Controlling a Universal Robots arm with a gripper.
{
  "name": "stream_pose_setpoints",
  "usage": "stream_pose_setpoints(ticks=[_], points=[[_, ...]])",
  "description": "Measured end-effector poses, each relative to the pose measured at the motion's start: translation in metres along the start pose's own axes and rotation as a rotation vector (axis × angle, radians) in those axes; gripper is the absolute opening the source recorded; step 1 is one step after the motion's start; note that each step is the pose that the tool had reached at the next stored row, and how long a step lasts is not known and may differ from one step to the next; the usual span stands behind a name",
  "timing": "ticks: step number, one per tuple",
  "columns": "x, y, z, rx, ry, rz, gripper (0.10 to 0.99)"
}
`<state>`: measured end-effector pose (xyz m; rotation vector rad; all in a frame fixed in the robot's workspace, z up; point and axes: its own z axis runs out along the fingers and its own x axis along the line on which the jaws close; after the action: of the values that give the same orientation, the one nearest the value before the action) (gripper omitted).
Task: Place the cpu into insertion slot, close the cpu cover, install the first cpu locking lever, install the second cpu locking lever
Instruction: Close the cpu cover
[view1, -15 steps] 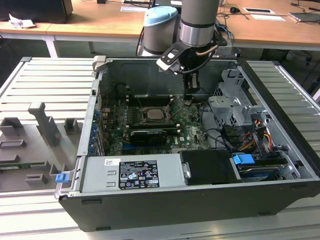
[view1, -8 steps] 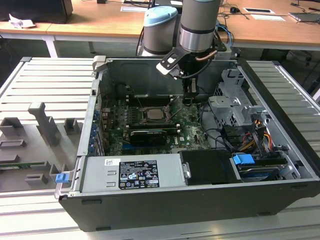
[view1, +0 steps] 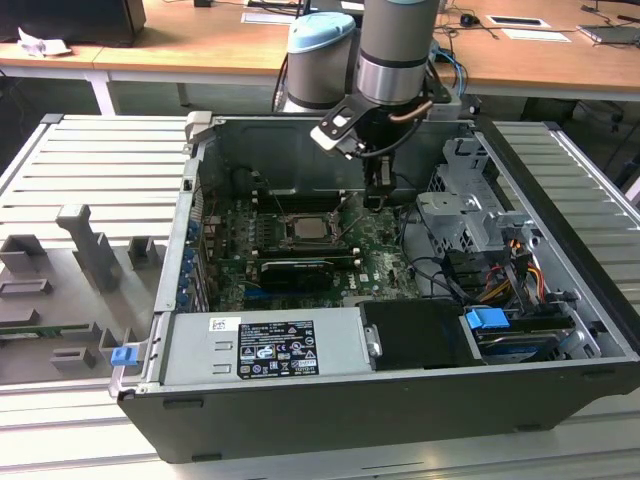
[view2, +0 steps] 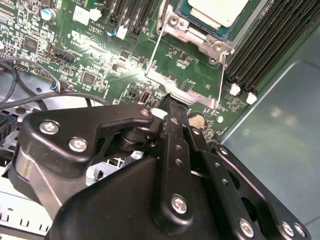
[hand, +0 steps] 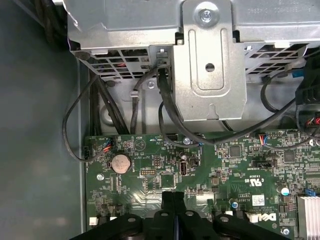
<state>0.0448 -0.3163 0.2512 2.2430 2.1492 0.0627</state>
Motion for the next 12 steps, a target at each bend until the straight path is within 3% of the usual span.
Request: stream_pose_setpoints(ticks=[12], points=[[-0.0002,-0.0040,-0.0001,0.000,0.0000,0.000,0.106]])
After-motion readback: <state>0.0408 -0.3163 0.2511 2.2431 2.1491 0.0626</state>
